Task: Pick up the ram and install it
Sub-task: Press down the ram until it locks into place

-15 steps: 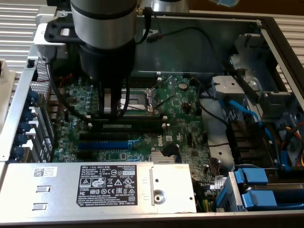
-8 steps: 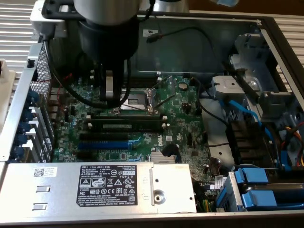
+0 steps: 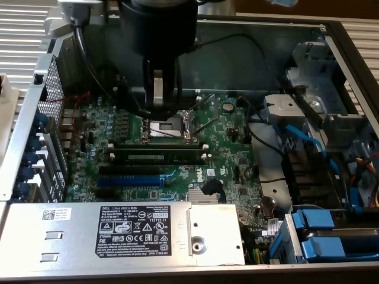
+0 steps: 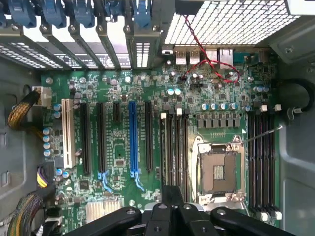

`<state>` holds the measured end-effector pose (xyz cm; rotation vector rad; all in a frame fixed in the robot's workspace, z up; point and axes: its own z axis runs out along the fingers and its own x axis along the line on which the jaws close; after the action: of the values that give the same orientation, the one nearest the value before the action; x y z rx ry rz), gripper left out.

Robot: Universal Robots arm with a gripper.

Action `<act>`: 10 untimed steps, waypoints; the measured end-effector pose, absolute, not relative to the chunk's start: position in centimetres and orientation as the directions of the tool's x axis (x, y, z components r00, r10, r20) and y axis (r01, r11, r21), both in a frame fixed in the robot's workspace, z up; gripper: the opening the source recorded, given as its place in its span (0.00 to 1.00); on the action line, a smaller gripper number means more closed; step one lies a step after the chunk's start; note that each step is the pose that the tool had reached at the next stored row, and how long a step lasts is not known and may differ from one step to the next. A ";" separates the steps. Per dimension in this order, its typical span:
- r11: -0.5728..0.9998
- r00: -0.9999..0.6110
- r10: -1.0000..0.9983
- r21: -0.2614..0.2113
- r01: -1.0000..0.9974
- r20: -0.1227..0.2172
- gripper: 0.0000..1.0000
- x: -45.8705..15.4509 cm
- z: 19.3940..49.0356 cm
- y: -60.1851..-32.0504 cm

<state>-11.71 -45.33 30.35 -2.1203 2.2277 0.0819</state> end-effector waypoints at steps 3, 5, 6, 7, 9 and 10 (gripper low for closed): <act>0.050 -0.049 -0.995 -0.006 -0.999 -0.084 0.11 -10.9 31.4 -45.3; 0.050 -0.049 -0.995 -0.006 -0.999 -0.084 0.11 -10.6 32.2 -45.3; 0.050 -0.049 -0.995 -0.006 -0.999 -0.084 0.11 -10.5 32.6 -45.2; 0.050 -0.049 -0.995 -0.007 -0.999 -0.084 0.11 -10.5 33.0 -45.1; 0.050 -0.049 -0.995 -0.008 -0.999 -0.084 0.11 -10.3 33.7 -44.9; 0.050 -0.049 -0.995 -0.009 -0.999 -0.084 0.11 -10.3 34.0 -44.8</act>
<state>-10.26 -44.84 33.99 -2.1194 2.2264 0.0796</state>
